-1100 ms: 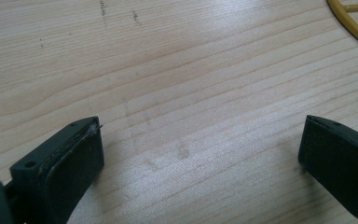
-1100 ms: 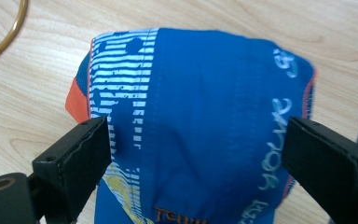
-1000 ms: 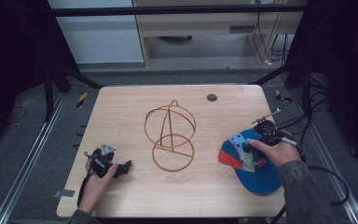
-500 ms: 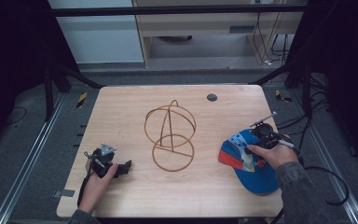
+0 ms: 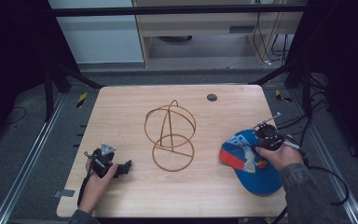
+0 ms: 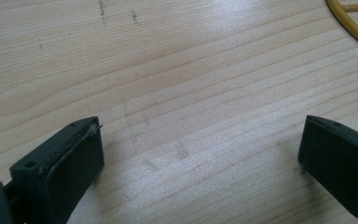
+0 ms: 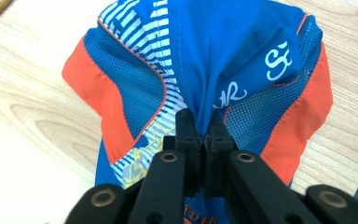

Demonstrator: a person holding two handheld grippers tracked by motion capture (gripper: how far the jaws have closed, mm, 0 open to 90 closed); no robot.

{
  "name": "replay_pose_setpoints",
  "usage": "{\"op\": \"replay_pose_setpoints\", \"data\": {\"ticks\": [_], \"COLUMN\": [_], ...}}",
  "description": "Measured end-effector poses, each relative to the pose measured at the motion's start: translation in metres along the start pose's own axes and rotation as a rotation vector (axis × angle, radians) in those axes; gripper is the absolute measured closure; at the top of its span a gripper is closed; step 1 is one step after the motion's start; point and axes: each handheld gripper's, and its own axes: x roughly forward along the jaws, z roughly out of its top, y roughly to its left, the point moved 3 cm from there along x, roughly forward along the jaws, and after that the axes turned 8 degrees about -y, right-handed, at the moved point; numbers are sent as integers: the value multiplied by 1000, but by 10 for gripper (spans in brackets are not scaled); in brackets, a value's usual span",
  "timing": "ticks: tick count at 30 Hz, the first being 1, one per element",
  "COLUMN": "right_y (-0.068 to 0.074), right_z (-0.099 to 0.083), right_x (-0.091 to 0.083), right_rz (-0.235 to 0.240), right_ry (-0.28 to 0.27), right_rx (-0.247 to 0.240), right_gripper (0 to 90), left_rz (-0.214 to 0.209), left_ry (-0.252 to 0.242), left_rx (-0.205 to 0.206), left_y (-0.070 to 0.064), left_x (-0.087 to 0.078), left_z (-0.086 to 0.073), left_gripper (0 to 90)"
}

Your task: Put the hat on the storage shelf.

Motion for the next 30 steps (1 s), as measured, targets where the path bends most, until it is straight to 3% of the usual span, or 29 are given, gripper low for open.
{"op": "replay_pose_setpoints", "data": {"ticks": [4,10,17,19,21,30], "right_y": [1,3,12,13,18,38], "right_z": [1,16,48,52,69,111], "right_x": [-9,-41,-90,-95,-115,-158], "right_rz": [12,30,43,43,45,66], "right_ry": [-11,-63,-141,-148,-182,-266], "right_rx": [-21,-73,-155,-165,-200,-279], "right_gripper": [890,891,891,891,891,891], "left_rz": [0,-3,-3,-3,-2,-3], "left_ry": [0,-2,-2,-2,-6,-2], "left_rx": [1,1,1,1,-2,0], "left_y": [0,0,0,0,-1,0], "left_x": [0,1,1,1,1,1], "left_z": [0,0,0,0,1,1], "left_gripper": [0,0,0,0,0,0]}}
